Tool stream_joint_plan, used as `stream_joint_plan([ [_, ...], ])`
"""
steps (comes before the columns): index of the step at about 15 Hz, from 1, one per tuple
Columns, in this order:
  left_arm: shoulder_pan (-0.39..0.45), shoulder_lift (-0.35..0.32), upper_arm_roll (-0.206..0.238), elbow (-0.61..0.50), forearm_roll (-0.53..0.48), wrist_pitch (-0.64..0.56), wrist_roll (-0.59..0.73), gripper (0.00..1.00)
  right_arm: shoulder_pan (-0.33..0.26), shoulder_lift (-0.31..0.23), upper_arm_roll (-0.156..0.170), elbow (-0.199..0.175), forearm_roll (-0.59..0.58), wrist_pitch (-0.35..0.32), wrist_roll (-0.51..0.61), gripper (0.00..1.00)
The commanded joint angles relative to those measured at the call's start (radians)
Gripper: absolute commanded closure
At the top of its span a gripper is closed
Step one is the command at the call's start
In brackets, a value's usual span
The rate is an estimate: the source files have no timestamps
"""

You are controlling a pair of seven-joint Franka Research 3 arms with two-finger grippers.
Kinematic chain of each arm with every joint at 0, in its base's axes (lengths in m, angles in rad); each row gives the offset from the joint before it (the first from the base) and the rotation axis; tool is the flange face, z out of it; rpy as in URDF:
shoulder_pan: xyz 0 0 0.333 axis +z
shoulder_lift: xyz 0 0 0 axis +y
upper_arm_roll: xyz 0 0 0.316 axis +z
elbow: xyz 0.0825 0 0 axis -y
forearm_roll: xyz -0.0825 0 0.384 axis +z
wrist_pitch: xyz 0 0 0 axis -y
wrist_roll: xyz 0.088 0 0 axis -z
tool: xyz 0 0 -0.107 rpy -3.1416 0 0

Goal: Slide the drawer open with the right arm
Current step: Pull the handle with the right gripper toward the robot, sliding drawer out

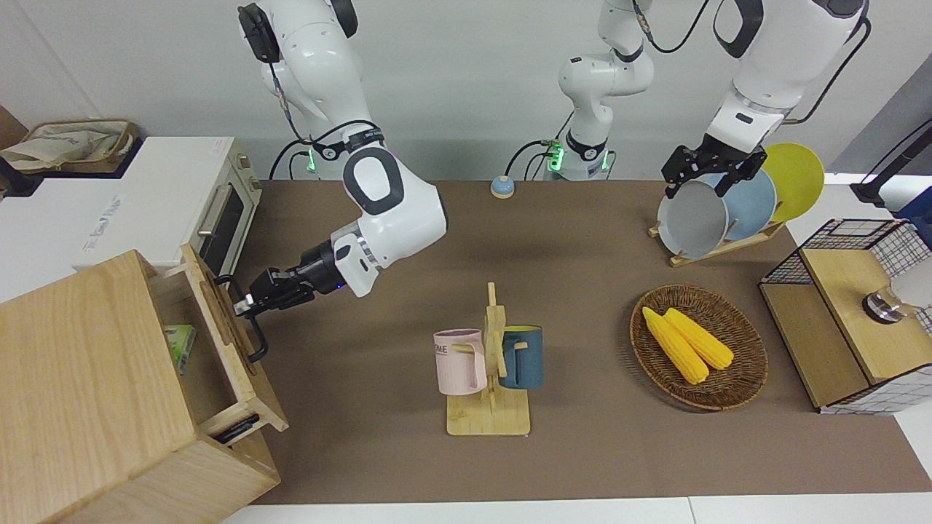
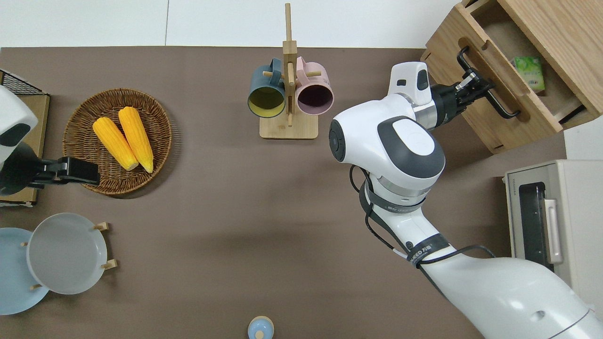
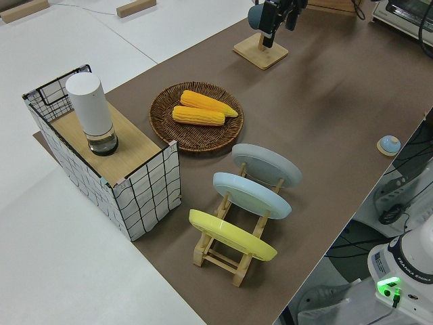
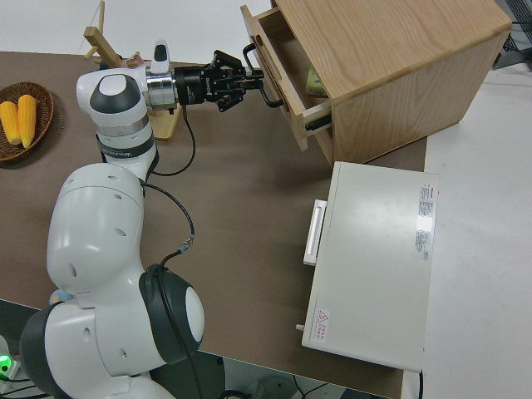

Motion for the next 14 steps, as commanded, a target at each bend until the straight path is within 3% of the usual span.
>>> stream_joint_plan([
  [1,-0.005,-0.010,0.005,-0.005,0.011,-0.013,0.007,0.00,0.029,-0.007,0.008,0.041,0.031,-0.060,-0.029,0.946],
  [9,-0.005,-0.010,0.005,-0.005,0.011,-0.011,0.007,0.00,0.037,-0.036,0.118,0.041,0.071,-0.165,-0.009,0.936],
  [14,-0.005,-0.010,0.005,-0.005,0.011,-0.013,0.007,0.00,0.094,-0.047,0.123,0.041,0.114,-0.199,-0.006,0.932],
])
